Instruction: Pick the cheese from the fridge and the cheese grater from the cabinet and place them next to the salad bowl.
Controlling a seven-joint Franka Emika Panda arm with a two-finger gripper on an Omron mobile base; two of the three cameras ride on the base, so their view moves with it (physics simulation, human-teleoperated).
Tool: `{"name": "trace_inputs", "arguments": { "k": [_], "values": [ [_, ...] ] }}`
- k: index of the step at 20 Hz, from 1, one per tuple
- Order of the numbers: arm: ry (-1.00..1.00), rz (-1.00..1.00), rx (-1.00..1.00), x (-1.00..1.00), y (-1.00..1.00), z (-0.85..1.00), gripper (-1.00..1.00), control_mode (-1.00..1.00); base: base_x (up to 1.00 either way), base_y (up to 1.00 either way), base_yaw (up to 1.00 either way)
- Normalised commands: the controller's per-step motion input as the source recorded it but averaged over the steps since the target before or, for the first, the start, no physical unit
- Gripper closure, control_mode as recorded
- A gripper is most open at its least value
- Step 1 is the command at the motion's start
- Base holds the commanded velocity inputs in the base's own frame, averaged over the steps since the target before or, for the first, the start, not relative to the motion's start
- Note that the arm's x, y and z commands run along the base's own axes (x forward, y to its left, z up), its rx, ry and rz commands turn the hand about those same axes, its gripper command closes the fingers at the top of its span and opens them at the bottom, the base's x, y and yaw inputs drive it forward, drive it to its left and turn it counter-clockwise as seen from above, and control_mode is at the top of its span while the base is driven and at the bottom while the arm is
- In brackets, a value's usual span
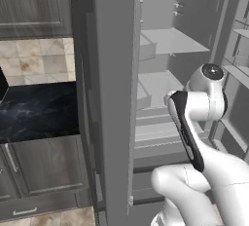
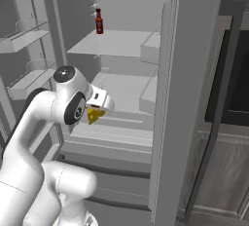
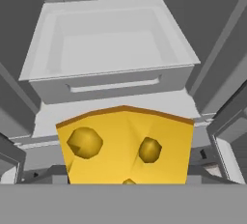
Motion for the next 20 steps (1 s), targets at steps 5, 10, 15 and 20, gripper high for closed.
{"name": "trace_inputs", "arguments": {
  "k": [5, 10, 15, 20],
  "values": [
    [0.04, 0.0, 0.0, -0.03, 0.0, 0.0, 1.0, -1.0, 0.0, 0.0, 0.0],
    [0.0, 0.0, 0.0, -0.34, 0.01, 0.0, 1.0, -1.0, 0.0, 0.0, 0.0],
    [-0.02, 0.0, 0.0, -0.57, 0.0, 0.0, 1.0, -1.0, 0.0, 0.0, 0.0],
    [0.0, 0.0, 0.0, -0.13, 0.0, -0.01, 1.0, -1.0, 0.0, 0.0, 0.0]
  ]
}}
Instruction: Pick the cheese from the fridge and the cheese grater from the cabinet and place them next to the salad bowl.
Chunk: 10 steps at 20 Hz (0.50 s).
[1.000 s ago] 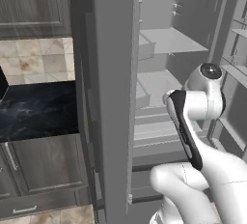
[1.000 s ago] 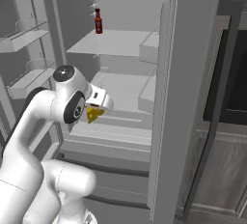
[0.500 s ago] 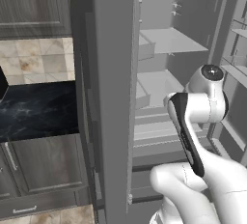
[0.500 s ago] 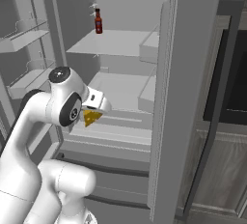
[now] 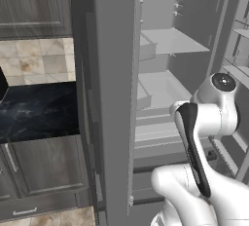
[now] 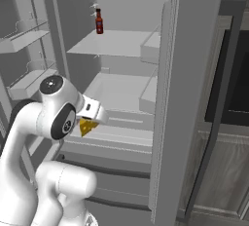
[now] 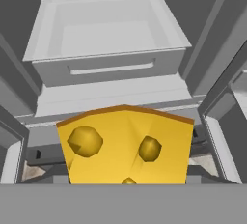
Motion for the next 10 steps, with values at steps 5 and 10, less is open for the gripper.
{"name": "trace_inputs", "arguments": {
  "k": [5, 10],
  "values": [
    [0.0, 0.0, 0.0, -0.07, 0.0, 0.0, 1.0, -1.0, 0.0, 0.0, 0.0],
    [0.0, 0.0, 0.0, -0.02, 0.0, 0.0, 1.0, 1.0, -0.17, 0.0, 0.0]
  ]
}}
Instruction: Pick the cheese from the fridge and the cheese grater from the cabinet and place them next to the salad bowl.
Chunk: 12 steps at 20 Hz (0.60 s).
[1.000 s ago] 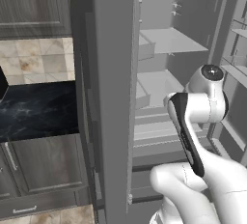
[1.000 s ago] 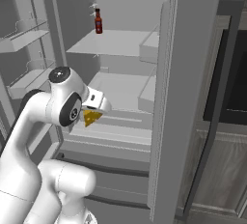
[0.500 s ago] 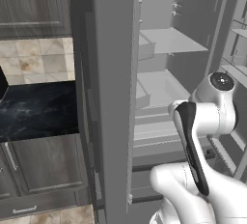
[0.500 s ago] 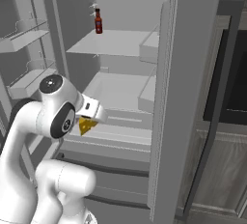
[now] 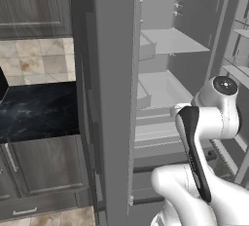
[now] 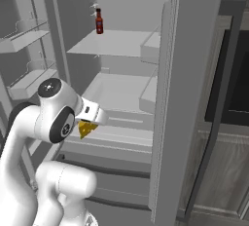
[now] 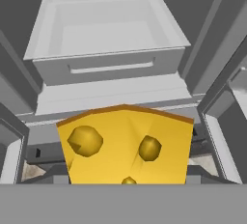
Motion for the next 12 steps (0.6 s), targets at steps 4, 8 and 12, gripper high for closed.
{"name": "trace_inputs", "arguments": {
  "k": [4, 8, 12],
  "values": [
    [0.0, 0.0, 0.0, 0.0, 0.0, 0.0, 1.0, 1.0, -0.44, 0.01, 0.0],
    [0.0, 0.0, 0.0, 0.0, 0.0, 0.0, 1.0, 1.0, -0.55, 0.06, 0.0],
    [0.0, 0.0, 0.0, 0.0, 0.0, 0.0, 1.0, 1.0, -0.56, 0.11, 0.0]
  ]
}}
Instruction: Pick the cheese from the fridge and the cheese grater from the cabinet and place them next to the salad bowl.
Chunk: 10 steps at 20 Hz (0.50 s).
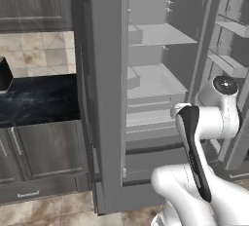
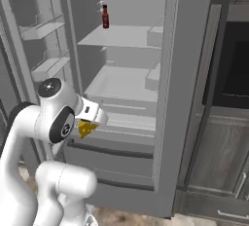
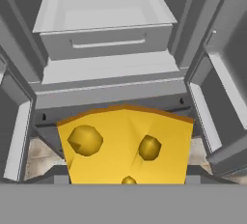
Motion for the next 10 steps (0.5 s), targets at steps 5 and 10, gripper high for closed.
{"name": "trace_inputs", "arguments": {
  "k": [5, 10],
  "values": [
    [0.0, 0.0, 0.0, 0.0, 0.0, 0.0, 1.0, 1.0, -0.6, 0.14, 0.0],
    [0.0, 0.0, 0.0, 0.0, 0.0, 0.0, 1.0, 1.0, -0.63, 0.13, 0.0]
  ]
}}
